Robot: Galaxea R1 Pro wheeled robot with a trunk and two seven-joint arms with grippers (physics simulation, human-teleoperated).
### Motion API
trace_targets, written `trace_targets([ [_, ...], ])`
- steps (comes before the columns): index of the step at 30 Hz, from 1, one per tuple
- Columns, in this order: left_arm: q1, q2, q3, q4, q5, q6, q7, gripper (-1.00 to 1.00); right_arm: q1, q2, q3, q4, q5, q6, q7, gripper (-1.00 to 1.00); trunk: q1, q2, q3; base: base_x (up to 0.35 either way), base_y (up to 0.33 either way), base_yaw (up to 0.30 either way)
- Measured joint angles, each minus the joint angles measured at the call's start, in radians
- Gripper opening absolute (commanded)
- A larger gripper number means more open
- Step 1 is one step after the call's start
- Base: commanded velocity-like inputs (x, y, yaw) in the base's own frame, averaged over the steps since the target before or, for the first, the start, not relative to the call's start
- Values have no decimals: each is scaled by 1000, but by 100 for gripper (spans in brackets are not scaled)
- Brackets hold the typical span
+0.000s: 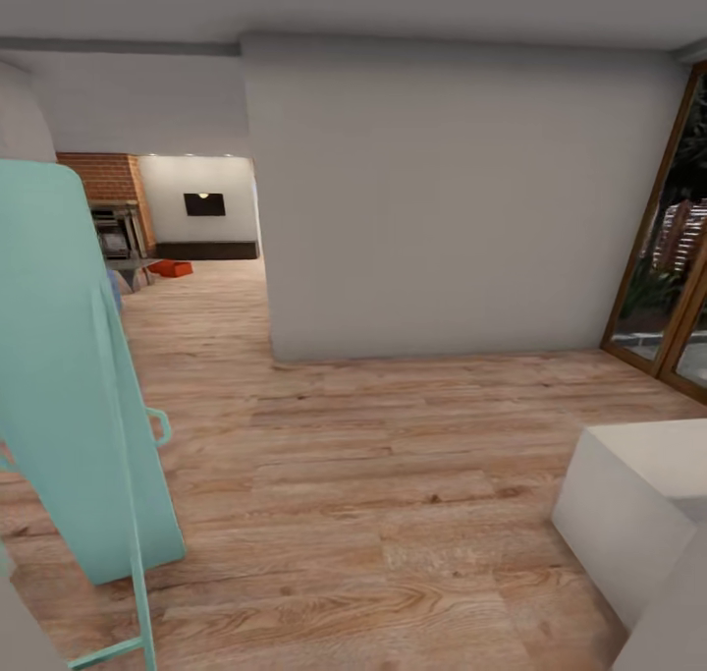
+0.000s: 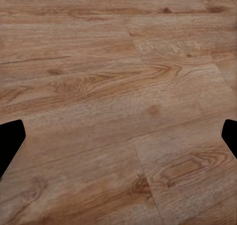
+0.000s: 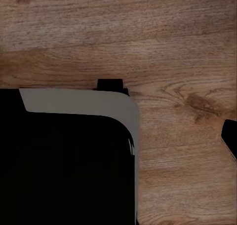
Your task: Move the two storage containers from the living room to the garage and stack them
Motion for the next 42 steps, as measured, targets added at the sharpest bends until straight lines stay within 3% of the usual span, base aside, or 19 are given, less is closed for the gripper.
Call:
trace_targets([
  [42, 0, 0, 0, 0, 0, 0, 0, 100, 0, 0, 0, 0, 0, 0, 0, 100, 0, 0, 0, 347, 0, 0],
])
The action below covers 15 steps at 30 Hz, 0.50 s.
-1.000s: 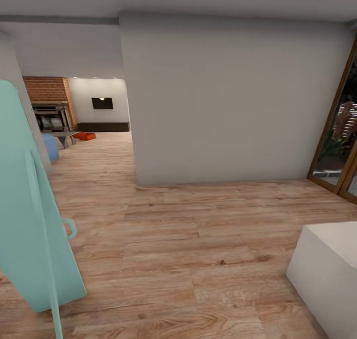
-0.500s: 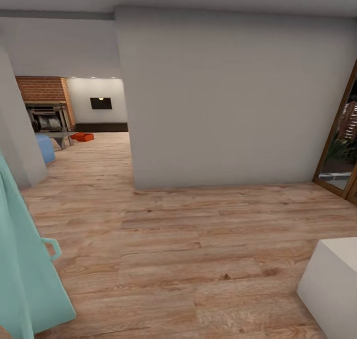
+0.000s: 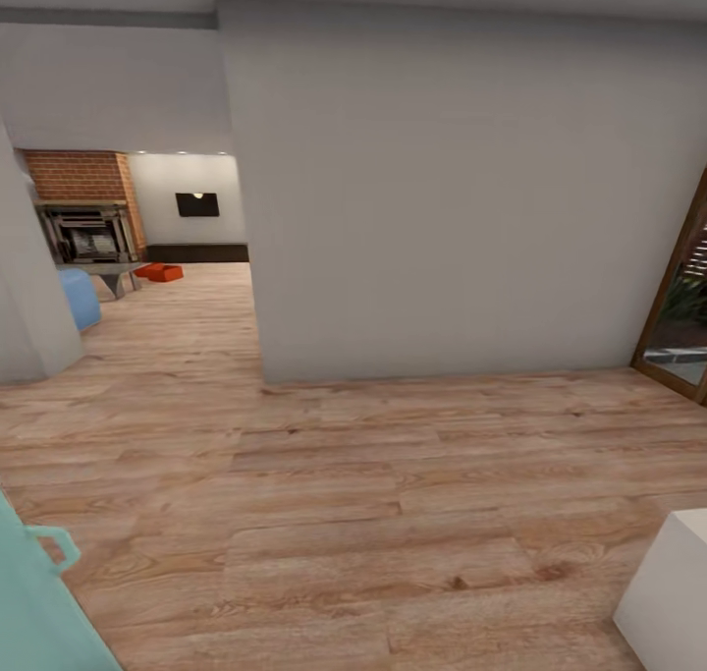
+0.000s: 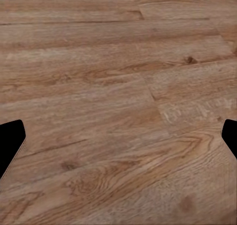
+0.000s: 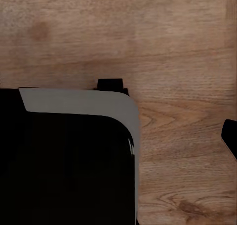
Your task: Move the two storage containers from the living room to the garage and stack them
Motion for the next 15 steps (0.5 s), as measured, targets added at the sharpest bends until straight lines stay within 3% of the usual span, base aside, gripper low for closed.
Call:
trace_targets([
  [15, 0, 0, 0, 0, 0, 0, 0, 100, 0, 0, 0, 0, 0, 0, 0, 100, 0, 0, 0, 347, 0, 0],
])
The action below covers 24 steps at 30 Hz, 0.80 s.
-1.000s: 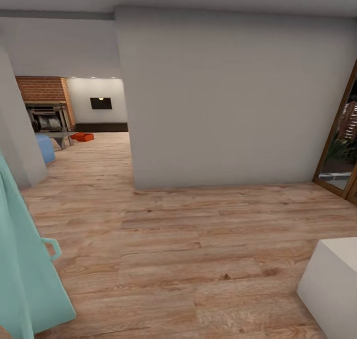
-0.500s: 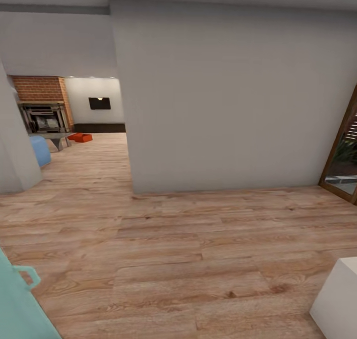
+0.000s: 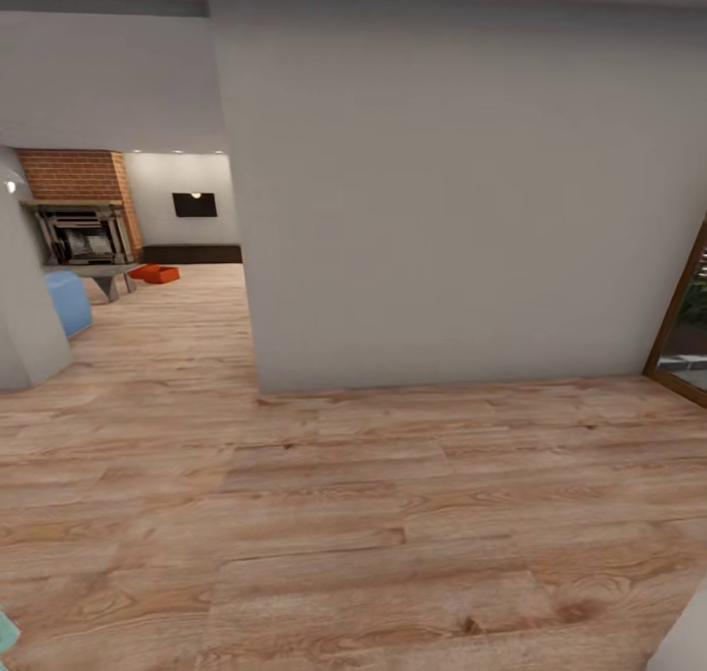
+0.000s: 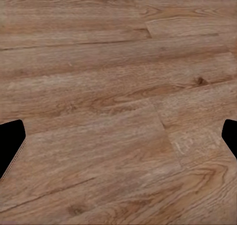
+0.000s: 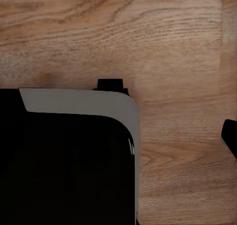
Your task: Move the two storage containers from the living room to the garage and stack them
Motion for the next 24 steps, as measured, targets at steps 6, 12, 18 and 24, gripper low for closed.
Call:
trace_targets([
  [6, 0, 0, 0, 0, 0, 0, 0, 100, 0, 0, 0, 0, 0, 0, 0, 100, 0, 0, 0, 347, 0, 0],
  [12, 0, 0, 0, 0, 0, 0, 0, 100, 0, 0, 0, 0, 0, 0, 0, 100, 0, 0, 0, 347, 0, 0],
  [18, 0, 0, 0, 0, 0, 0, 0, 100, 0, 0, 0, 0, 0, 0, 0, 100, 0, 0, 0, 347, 0, 0],
  [24, 0, 0, 0, 0, 0, 0, 0, 100, 0, 0, 0, 0, 0, 0, 0, 100, 0, 0, 0, 347, 0, 0],
])
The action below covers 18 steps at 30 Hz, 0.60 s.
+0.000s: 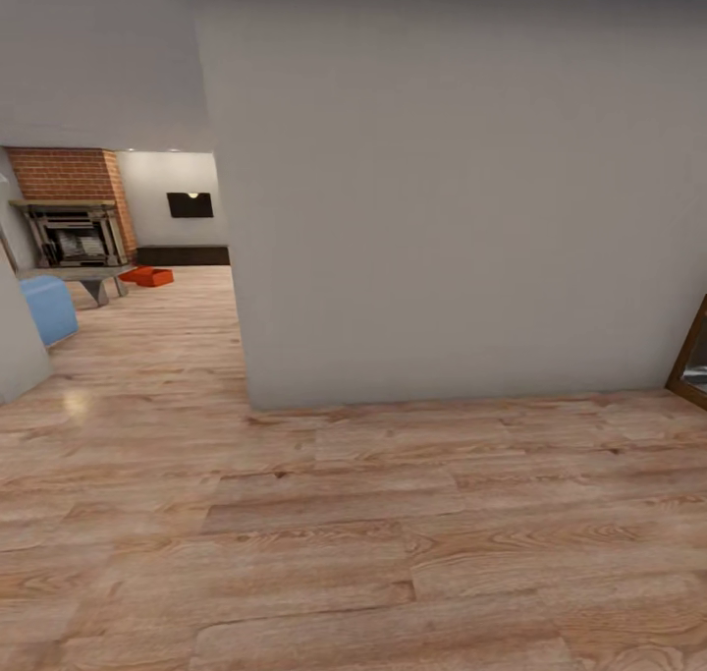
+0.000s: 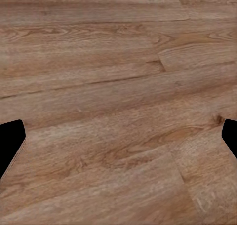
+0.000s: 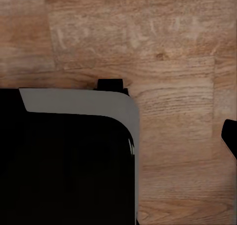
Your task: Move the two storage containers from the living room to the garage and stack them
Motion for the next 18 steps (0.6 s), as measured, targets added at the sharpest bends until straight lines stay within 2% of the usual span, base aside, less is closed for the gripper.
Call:
trace_targets([
  [18, 0, 0, 0, 0, 0, 0, 0, 100, 0, 0, 0, 0, 0, 0, 0, 100, 0, 0, 0, 347, 0, 0],
])
